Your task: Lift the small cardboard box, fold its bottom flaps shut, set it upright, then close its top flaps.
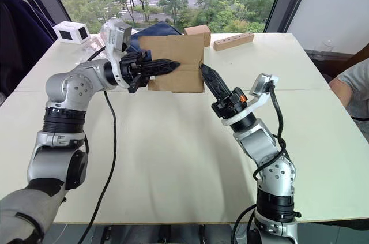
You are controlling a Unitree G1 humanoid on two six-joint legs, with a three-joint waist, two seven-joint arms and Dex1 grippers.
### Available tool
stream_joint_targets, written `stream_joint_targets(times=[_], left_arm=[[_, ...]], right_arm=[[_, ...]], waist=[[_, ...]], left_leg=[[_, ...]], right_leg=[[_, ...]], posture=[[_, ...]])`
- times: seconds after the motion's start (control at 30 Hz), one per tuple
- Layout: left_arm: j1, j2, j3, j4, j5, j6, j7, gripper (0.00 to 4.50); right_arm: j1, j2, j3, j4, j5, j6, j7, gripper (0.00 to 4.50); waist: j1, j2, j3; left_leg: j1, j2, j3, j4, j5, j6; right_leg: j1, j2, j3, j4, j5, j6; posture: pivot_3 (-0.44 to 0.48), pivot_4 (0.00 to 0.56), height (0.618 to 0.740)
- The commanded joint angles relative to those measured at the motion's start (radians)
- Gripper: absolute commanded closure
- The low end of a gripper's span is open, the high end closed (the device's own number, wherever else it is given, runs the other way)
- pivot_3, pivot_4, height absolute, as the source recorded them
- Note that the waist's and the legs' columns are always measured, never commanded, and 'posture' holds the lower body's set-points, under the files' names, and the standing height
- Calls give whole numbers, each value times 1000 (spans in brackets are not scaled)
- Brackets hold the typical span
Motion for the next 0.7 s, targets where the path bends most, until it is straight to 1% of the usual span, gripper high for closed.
stream_joint_targets(times=[0.03, 0.33, 0.53, 0.57, 0.6, 0.7], left_arm=[[-43, -7, 18, -20, -16, -20, 7, 4500], [-38, 7, 20, -34, -26, -7, 0, 4500], [-23, 23, 2, -59, -24, 0, -18, 4500], [-23, 24, 3, -60, -25, 0, -17, 4500], [-23, 26, 3, -59, -25, 0, -17, 4500], [-23, 29, 1, -59, -25, 1, -18, 4500]], right_arm=[[1, -3, 38, -58, 22, 17, 4, 3742], [49, -148, -54, -97, 102, 33, 11, 3742], [57, -194, -105, -83, 102, 4, 11, 3742], [60, -198, -110, -84, 106, 2, 13, 4260], [64, -202, -113, -87, 110, 1, 16, 4449], [62, -212, -124, -82, 116, -4, 17, 4482]], waist=[[0, 0, 0], [0, 0, 0], [1, 0, 0], [1, 0, 0], [1, 0, 0], [1, 0, 0]], left_leg=[[0, 0, 0, 0, 0, 0], [0, 0, 0, 0, 0, 0], [0, 0, 0, 0, 0, 0], [0, 0, 0, 0, 0, 0], [0, 0, 0, 0, 0, 0], [0, 0, 0, 0, 0, 0]], right_leg=[[0, 0, 0, 0, 0, 0], [0, 0, 0, 0, 0, 0], [0, 0, 0, 0, 0, 0], [0, 0, 0, 0, 0, 0], [0, 0, 0, 0, 0, 0], [0, 0, 0, 0, 0, 0]], posture=[[0, 150, 740], [0, 150, 740], [0, 150, 740], [0, 150, 740], [0, 150, 740], [0, 150, 740]])
